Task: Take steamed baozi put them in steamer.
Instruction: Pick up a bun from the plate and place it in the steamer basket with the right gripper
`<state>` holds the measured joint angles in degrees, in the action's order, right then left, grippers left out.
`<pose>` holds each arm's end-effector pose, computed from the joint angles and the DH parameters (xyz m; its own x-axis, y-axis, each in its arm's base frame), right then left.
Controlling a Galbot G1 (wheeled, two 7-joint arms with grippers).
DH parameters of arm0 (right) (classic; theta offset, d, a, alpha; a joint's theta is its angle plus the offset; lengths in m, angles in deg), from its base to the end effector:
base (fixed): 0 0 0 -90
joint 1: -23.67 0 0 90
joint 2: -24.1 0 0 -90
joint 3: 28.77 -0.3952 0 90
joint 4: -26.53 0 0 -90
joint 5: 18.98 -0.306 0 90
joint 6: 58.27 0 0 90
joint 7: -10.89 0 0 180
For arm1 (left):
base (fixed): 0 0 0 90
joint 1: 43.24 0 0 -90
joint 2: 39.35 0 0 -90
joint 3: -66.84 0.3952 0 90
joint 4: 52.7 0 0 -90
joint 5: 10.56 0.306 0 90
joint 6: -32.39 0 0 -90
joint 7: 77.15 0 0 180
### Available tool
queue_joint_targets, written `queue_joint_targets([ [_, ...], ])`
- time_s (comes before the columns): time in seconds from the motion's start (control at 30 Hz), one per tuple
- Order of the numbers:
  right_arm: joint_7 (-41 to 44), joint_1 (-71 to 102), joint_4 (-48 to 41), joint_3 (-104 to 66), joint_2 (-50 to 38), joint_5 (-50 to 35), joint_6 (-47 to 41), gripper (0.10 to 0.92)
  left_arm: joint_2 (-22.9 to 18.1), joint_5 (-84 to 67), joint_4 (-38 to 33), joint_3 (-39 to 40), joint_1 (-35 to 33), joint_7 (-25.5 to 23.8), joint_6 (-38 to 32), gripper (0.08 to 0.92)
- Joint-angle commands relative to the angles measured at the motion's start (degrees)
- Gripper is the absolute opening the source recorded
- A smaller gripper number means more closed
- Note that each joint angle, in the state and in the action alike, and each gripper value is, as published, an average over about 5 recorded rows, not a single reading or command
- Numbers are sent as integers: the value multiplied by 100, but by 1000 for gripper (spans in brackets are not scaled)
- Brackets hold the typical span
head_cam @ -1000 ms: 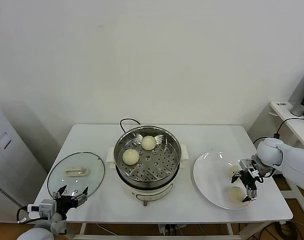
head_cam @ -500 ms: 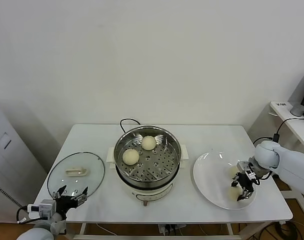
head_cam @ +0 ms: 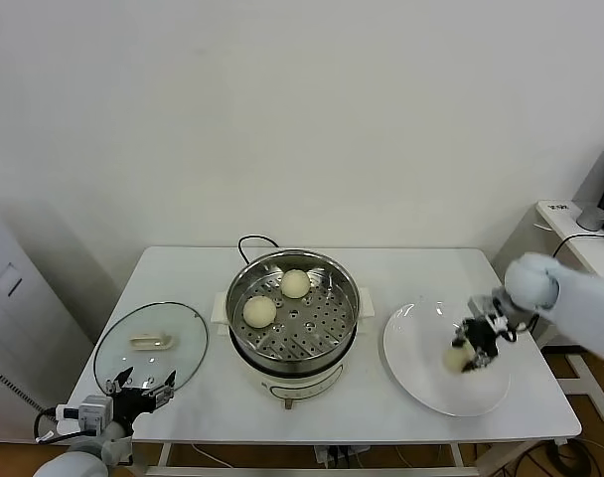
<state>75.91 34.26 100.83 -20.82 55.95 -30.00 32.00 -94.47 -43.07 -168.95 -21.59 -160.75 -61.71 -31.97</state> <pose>0.4841 -0.2521 -0.1320 -0.0711 -0.2186 0.9732 -0.9718 -0.2046 -0.1169 0.1429 0.1424 -0.3196 -0.8554 -0.0118 0.5179 0.0434 0.9946 0.0944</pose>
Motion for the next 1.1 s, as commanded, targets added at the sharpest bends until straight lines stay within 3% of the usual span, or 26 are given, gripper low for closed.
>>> queue_joint_targets([
  [0.03, 100, -2101, -61, 505, 1219, -1224, 342, 450, -5, 2, 14, 51, 33, 2, -3, 823],
  [0.3, 437, -2299, -666, 266, 2756, -1449, 1567, 450, -13, 11, -8, 85, 21, 1, -14, 823],
  [0.57, 680, -1865, -831, 88, 3904, -877, 3002, 455, -15, 30, -17, 84, -17, 2, -23, 823],
  [1.1, 787, -1112, 64, -62, 4088, 902, 4517, 458, -8, 34, -13, 82, -7, -2, -33, 823],
])
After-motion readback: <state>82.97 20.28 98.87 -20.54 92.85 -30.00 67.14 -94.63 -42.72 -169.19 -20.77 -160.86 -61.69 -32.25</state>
